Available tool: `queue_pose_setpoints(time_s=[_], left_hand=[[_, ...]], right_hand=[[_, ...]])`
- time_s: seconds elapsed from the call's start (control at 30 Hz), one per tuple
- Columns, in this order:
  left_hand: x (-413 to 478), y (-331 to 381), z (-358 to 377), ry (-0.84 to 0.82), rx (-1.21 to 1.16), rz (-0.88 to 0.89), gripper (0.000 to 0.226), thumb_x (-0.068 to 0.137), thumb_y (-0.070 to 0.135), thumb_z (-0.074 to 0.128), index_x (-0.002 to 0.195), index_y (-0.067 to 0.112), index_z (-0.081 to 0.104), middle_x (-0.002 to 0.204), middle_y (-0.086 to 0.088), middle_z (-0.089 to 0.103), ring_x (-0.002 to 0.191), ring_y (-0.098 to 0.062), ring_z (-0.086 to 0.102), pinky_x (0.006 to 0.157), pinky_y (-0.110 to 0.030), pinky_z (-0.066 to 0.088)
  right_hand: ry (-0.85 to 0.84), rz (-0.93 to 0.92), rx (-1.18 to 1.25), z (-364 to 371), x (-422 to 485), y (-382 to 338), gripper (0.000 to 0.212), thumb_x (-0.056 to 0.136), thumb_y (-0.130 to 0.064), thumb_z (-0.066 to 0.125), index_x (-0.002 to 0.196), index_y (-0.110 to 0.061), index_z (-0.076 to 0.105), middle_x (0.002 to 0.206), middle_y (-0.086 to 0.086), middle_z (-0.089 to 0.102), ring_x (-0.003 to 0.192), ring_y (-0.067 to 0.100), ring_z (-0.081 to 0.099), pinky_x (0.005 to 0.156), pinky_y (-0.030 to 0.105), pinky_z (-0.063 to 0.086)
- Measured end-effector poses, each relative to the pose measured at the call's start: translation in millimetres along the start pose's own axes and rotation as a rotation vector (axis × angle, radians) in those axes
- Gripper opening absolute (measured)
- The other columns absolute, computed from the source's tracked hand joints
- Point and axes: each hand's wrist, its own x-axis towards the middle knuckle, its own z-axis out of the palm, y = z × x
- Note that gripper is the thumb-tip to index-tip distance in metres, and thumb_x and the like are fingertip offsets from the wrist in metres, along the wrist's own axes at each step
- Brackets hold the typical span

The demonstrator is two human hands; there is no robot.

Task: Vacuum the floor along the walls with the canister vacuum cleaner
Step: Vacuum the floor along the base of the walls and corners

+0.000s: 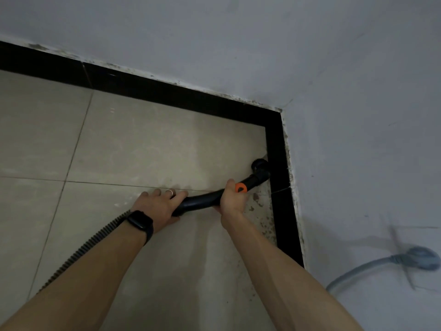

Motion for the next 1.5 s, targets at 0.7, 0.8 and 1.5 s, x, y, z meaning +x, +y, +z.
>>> queue_pose_setpoints(time_s=[0.7,0.8,1.5], left_hand=[[54,-27,-25,0.102,0.168,-0.028,0.056,0.102,0.052,0.031,0.151,0.039,0.007,0.153,0.0,0.033,0.124,-0.029,0.047,0.097,-0.041,0.039],[62,-36,-29,0.116,0.176,-0.013,0.056,0.102,0.052,0.031,0.151,0.04,0.008,0.153,0.001,0.033,0.124,-0.027,0.047,0.097,-0.04,0.04],[144,-65,-67,0.049,-0.027,0.061,0.057,0.096,0.053,0.05,0.144,0.036,0.022,0.136,0.0,0.047,0.108,-0.023,0.054,0.088,-0.041,0.051]], right_hand=[[0.025,0.012,0.146,43,25,-15,0.041,0.097,-0.04,0.055,0.124,-0.012,0.045,0.106,0.013,0.064,0.097,0.039,0.07,0.088,0.053,0.061],[0.024,0.035,0.247,46,34,-21,0.032,0.103,-0.03,0.054,0.127,-0.011,0.046,0.101,0.012,0.064,0.09,0.033,0.073,0.069,0.042,0.064],[0.085,-0.015,-0.097,101,84,-109,0.061,0.098,-0.044,0.054,0.137,-0.001,0.038,0.12,0.019,0.057,0.104,0.039,0.063,0.091,0.055,0.058]])
